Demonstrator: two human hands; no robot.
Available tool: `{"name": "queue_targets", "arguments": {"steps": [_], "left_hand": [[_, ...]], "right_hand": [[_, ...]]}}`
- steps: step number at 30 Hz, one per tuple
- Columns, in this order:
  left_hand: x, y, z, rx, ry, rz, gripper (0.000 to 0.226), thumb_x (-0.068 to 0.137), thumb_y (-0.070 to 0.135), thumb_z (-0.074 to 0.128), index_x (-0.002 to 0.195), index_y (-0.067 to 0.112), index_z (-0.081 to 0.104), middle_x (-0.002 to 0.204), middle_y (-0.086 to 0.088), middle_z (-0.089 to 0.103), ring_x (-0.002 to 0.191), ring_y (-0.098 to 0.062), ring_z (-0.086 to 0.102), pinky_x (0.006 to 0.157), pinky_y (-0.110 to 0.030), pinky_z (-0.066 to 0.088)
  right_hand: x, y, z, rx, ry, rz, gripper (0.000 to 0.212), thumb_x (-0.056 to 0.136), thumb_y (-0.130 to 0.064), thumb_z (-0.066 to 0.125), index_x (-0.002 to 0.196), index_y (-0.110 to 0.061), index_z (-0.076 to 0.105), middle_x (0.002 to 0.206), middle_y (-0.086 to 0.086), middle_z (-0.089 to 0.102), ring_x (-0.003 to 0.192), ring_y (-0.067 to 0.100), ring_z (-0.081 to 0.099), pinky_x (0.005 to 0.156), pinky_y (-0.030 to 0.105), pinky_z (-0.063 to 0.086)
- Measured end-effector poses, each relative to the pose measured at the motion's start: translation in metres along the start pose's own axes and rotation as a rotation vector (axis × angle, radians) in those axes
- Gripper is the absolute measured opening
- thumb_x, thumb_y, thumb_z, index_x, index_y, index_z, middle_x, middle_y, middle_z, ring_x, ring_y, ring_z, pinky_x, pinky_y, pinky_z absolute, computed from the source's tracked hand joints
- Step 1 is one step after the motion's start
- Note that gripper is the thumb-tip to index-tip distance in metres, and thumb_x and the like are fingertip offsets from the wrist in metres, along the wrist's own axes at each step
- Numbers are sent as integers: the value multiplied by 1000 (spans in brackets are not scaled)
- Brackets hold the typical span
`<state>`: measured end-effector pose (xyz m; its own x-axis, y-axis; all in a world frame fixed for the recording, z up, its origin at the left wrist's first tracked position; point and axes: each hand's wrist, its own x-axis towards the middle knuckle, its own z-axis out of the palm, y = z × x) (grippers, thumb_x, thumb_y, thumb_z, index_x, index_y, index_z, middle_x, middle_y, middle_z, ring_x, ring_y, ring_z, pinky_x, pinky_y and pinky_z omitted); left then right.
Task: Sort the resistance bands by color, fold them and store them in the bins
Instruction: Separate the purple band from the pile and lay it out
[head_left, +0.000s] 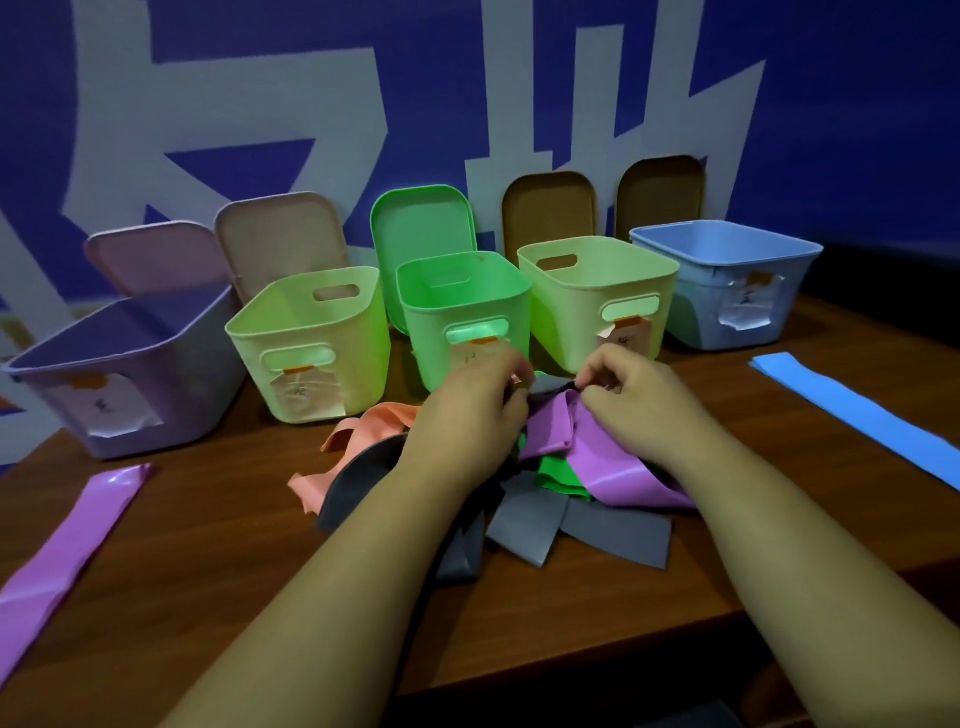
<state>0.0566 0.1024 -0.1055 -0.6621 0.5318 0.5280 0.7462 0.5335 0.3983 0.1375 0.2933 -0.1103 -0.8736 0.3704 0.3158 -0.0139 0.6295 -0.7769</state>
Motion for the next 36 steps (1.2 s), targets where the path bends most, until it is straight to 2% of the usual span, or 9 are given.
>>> {"name": "queue_targets", "arguments": {"steps": [4,9,13,16,18,22,26,31,36], "left_hand": [[4,-8,-10,-156,289,-340,12,99,17,58,100,27,53,98,2,64,83,-23,68,76,-48,60],[4,-14,-19,-288,384,-409,14,93,26,52,92,39,46,100,1,64,84,-21,74,73,-50,63],[5,-12,-19,-161,355,-370,10,99,12,57,100,22,53,106,-3,59,89,-19,56,74,-32,43],[6,-13,-19,-77,282,-366,12,98,3,54,100,15,56,108,-7,56,85,-17,48,62,-26,28],[9,-15,-17,-31,235,-380,14,98,1,52,101,12,59,111,-9,56,87,-20,49,68,-28,31],[11,-21,-16,34,188,-410,17,96,-3,53,105,8,62,113,-13,56,90,-27,52,74,-35,36],[11,-20,-15,61,163,-428,20,96,-6,52,107,7,62,113,-13,55,88,-26,50,73,-35,36],[11,-29,-22,84,124,-439,24,94,-8,53,114,0,62,119,-19,54,97,-37,55,77,-33,35],[6,-32,-25,178,137,-347,26,90,-1,61,114,5,68,119,-15,59,110,-38,58,90,-46,48]], "right_hand": [[-3,-2,6,34,-112,-70,27,95,-11,66,101,-36,73,107,-12,65,83,7,60,69,25,46],[-5,0,3,46,-103,-121,16,96,-26,79,103,-40,79,104,-18,67,81,0,62,67,10,44],[-6,-2,2,76,-25,-104,17,95,-25,81,101,-40,85,96,-23,78,91,-7,68,71,7,49],[-4,-2,1,127,21,-89,19,93,-24,83,98,-42,86,92,-23,79,91,-1,72,74,20,54],[-3,-3,-1,124,20,-79,18,93,-26,83,98,-43,86,91,-23,80,91,6,73,74,30,60],[-6,-6,-2,197,66,-133,18,94,-22,82,102,-37,87,94,-23,80,93,-5,71,75,8,51],[-9,-9,1,286,128,-163,19,93,-14,81,101,-31,86,87,-22,80,82,-9,71,73,6,49],[-2,-11,-10,395,261,-92,24,98,-16,75,101,-39,81,91,-28,77,89,-16,66,76,6,51],[3,-5,-12,391,352,-36,15,103,-21,69,111,-29,80,102,-12,76,100,7,68,74,18,48]]}}
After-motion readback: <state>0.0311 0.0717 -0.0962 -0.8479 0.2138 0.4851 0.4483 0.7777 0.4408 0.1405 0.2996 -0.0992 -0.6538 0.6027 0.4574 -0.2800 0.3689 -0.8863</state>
